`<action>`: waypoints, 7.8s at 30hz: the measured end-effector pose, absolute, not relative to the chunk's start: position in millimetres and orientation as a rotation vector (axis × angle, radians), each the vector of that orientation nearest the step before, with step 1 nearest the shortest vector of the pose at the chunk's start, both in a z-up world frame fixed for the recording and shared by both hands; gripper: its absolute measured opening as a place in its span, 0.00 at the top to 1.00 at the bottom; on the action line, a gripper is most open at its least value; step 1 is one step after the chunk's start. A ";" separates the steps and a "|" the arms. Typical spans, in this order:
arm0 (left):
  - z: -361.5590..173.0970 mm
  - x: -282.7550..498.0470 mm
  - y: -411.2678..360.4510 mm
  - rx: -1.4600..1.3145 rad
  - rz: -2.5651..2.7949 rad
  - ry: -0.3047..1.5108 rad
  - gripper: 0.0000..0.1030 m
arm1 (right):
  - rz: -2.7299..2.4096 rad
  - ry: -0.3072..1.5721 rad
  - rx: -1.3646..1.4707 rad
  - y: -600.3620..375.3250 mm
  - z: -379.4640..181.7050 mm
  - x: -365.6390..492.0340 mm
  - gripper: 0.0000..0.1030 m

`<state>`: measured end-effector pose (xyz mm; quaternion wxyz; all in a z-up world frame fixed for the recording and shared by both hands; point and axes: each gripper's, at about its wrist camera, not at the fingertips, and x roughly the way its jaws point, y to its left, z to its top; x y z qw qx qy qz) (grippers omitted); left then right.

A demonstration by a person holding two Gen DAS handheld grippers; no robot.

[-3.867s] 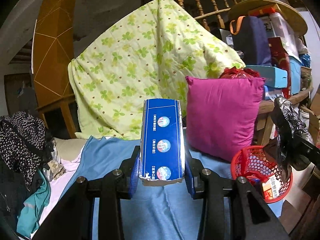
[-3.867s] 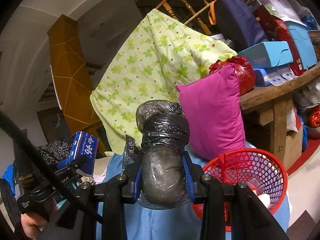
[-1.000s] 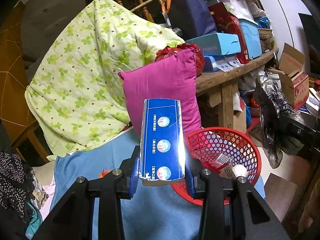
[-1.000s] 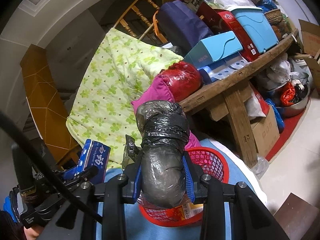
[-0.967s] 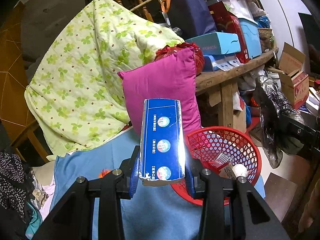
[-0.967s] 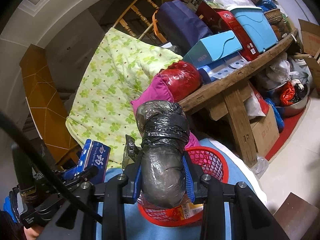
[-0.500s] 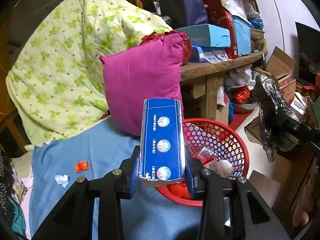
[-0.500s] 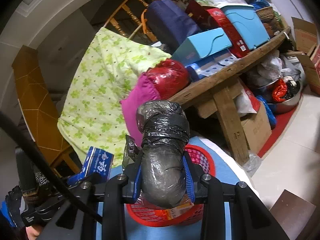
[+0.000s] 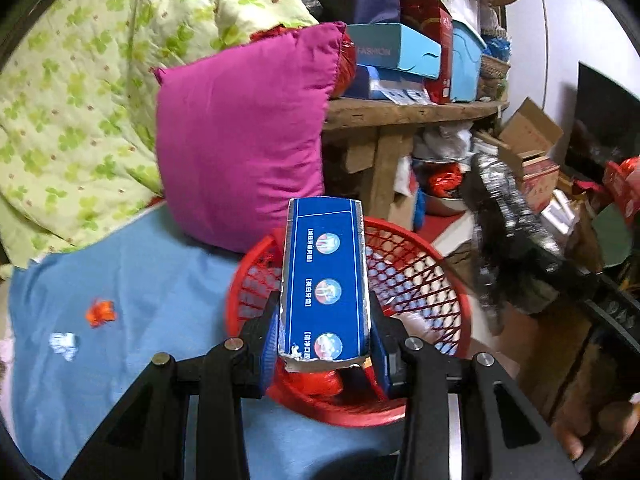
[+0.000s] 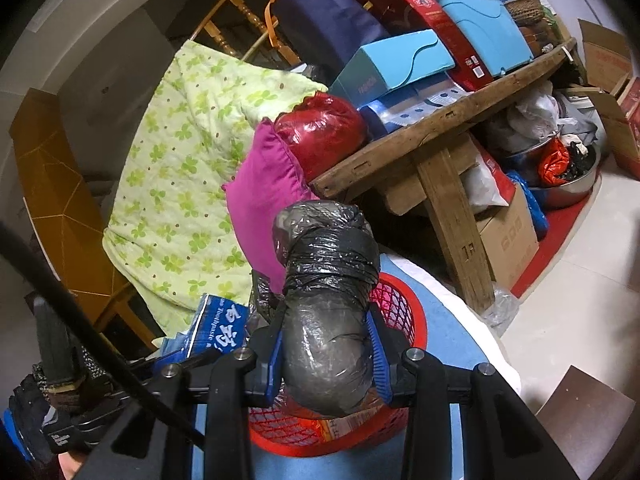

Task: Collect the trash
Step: 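Open both grippers to drop the blue box and black bag into the basket, then move both grippers back over the blue cloth toward the mask and orange bow, then grasp the light blue mask with the left gripper while the right gripper grasps the orange bow, then lift the mask and orange bow off the cloth with both grippers, then carry the mask and orange bow over the red wastebasket with both grippers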

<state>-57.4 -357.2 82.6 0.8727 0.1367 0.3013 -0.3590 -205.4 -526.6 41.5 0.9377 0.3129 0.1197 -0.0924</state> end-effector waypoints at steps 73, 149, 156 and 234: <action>-39.6 88.9 63.4 -0.048 0.030 0.746 0.10 | 0.179 0.857 0.350 -228.1 13.2 121.3 0.33; -65.5 196.7 -5.6 -0.013 -0.504 1.108 0.37 | 0.428 1.005 0.093 -164.5 -102.5 241.4 0.68; -84.6 198.0 -15.9 0.005 -0.448 1.138 0.34 | 0.429 0.903 0.010 -153.4 -86.3 235.3 0.27; 141.4 -49.5 -209.1 0.413 -0.359 0.424 0.69 | 0.092 0.294 0.469 -430.7 101.3 -136.9 0.56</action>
